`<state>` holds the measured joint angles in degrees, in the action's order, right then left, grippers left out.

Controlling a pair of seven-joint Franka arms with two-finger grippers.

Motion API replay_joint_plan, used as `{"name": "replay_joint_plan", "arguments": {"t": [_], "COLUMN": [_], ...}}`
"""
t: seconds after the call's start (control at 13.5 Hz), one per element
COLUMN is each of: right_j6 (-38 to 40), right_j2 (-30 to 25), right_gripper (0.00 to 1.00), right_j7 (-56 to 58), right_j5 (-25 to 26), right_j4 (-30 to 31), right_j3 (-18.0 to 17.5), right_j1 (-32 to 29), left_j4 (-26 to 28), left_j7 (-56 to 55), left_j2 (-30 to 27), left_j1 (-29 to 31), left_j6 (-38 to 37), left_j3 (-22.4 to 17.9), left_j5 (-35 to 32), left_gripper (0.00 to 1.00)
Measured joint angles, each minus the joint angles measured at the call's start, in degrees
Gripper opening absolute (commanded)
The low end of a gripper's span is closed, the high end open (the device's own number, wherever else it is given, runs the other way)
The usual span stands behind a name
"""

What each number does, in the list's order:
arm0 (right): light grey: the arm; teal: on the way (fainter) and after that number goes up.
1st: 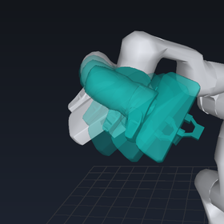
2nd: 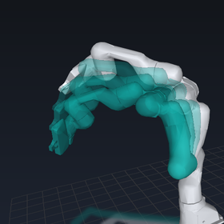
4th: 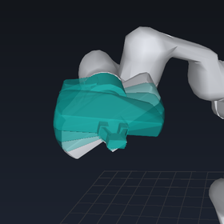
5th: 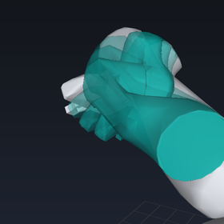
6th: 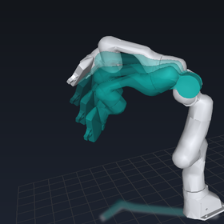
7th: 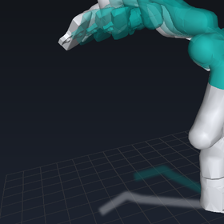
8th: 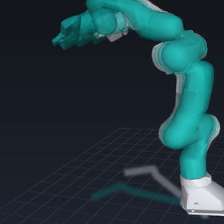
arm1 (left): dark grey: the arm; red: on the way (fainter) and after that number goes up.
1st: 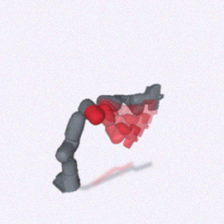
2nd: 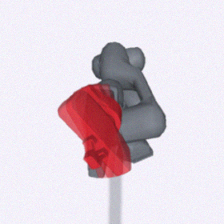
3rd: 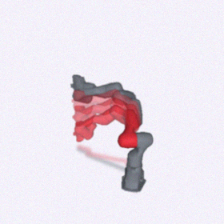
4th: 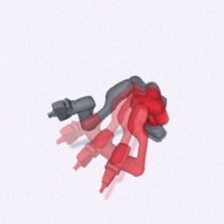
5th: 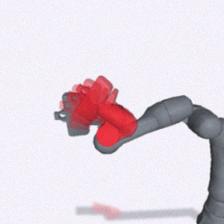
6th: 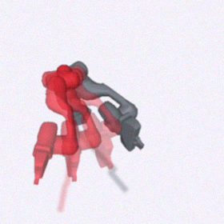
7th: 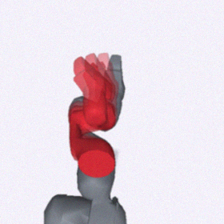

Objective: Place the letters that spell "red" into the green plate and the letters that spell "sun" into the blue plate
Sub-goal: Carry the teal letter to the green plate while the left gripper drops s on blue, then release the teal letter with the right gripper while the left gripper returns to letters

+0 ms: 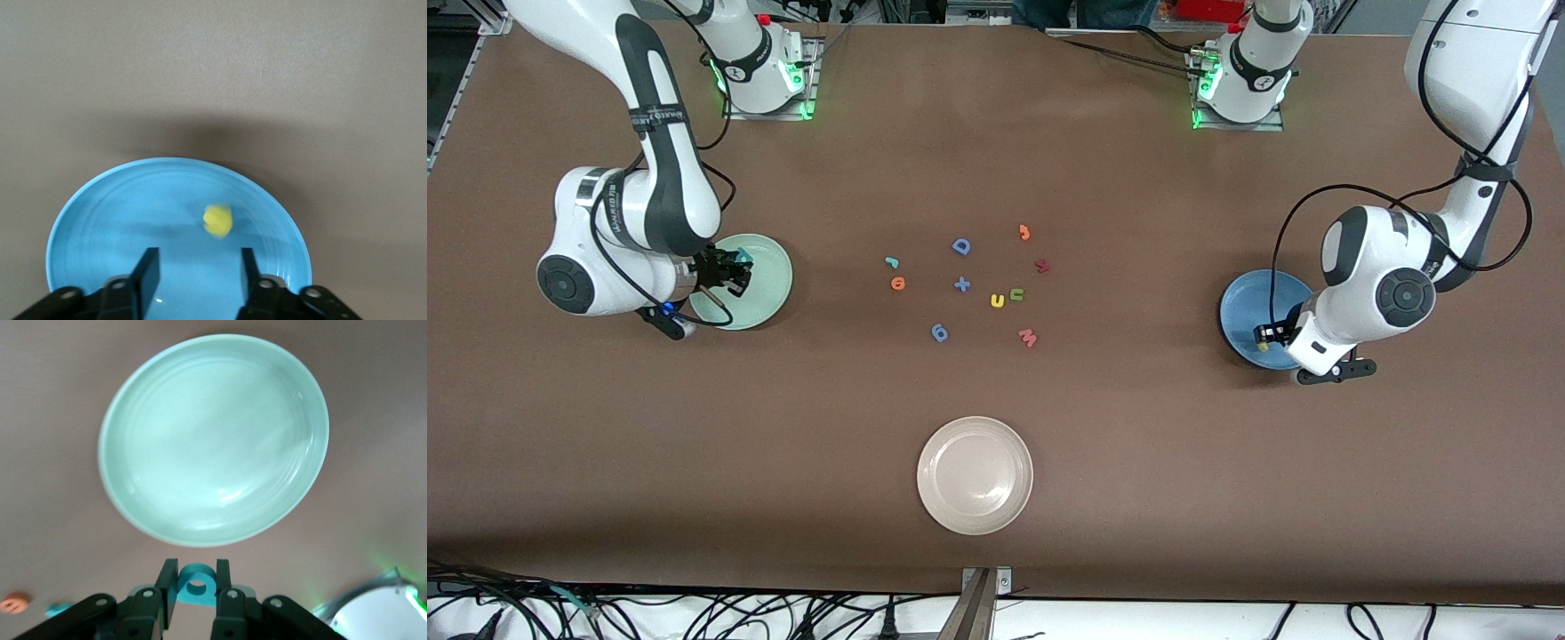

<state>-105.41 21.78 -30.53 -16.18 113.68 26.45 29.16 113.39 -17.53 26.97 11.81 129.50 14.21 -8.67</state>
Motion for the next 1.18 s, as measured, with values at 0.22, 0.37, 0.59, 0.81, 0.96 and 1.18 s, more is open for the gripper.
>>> {"name": "replay_joint_plan", "arguments": {"t": [0.22, 0.37, 0.59, 0.81, 0.96, 1.18], "right_j6": [-7.6, -11.0, -13.9, -15.2, -15.6, -15.9], "right_j2": [0.5, 1.0, 1.5, 2.0, 2.4, 2.7], "right_gripper": [0.07, 0.08, 0.12, 0.18, 0.49, 0.9], "right_j7": [3.3, 4.6, 4.7, 4.7, 4.7, 4.7], "right_j5": [0.0, 0.0, 0.0, 0.0, -0.7, -1.2], "right_j4": [6.5, 9.4, 11.9, 13.0, 13.5, 13.5], "right_j3": [0.6, 0.5, 0.4, 0.3, -0.1, -0.7], "right_j1": [0.0, 0.1, 0.2, 0.3, 0.3, 0.4], "left_j4": [0.0, 0.1, 0.3, 0.3, 0.3, 0.3], "left_j7": [-0.4, -3.3, -12.6, -27.3, -38.0, -54.0], "left_j2": [-0.6, -2.0, -3.6, -4.3, -4.3, -4.3], "left_j1": [0.0, -0.8, -5.1, -10.7, -13.7, -18.1], "left_j6": [-0.2, -1.0, -1.4, -1.4, -1.4, -0.9], "left_j3": [0.2, 0.7, 1.2, 1.5, 1.6, 1.7], "left_j5": [0.4, 3.1, 5.7, 9.8, 11.1, 11.7], "left_gripper": [1.0, 1.0, 1.0, 1.0, 1.0, 1.0]}}
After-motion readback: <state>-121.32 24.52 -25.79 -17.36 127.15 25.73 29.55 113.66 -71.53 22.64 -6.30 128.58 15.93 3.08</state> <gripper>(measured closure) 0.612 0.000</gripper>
